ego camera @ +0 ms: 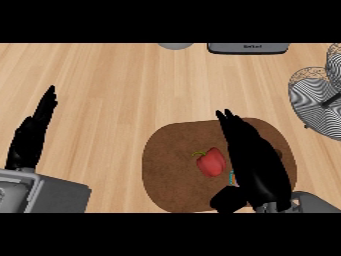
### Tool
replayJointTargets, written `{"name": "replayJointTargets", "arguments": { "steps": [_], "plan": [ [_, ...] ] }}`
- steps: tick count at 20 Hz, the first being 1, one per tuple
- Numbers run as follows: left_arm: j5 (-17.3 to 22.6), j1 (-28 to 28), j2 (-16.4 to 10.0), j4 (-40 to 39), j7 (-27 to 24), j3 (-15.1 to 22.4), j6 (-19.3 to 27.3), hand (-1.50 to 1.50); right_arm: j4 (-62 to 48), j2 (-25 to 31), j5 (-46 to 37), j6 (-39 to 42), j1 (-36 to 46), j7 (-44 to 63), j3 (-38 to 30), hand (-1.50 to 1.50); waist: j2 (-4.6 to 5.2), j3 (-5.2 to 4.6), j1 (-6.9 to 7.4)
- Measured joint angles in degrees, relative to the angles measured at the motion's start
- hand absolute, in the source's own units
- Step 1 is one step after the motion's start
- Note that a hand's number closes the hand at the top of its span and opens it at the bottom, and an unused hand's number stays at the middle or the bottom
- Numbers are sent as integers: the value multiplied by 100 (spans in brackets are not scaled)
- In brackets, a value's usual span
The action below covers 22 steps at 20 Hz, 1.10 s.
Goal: Pick the bell pepper from the cutting board and place it in the tiered basket
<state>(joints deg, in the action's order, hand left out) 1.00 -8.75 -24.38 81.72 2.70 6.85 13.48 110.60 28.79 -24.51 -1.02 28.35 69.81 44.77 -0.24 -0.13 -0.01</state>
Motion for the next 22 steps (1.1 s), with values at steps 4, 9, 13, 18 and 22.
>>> {"name": "replayJointTargets", "arguments": {
  "steps": [4,9,13,18,22],
  "plan": [
    [-82,49,43,72,9,-24,-12,0,-80,-259,-409,123,-110,9,132,-150,0,0,-5],
    [-69,-7,-7,116,83,-165,-125,0,-136,-496,-598,323,-264,7,38,-150,3,1,-13],
    [-118,5,81,131,115,-195,-122,0,-258,-650,-781,395,-501,-105,-62,-150,8,3,-16],
    [-152,-5,91,114,92,-282,-216,0,-483,-941,-1088,456,-775,-238,-140,-150,13,3,-15],
    [-192,12,128,26,2,-347,-292,0,-723,-1223,-1291,538,-893,-341,-250,-150,18,5,-5]
  ]
}}
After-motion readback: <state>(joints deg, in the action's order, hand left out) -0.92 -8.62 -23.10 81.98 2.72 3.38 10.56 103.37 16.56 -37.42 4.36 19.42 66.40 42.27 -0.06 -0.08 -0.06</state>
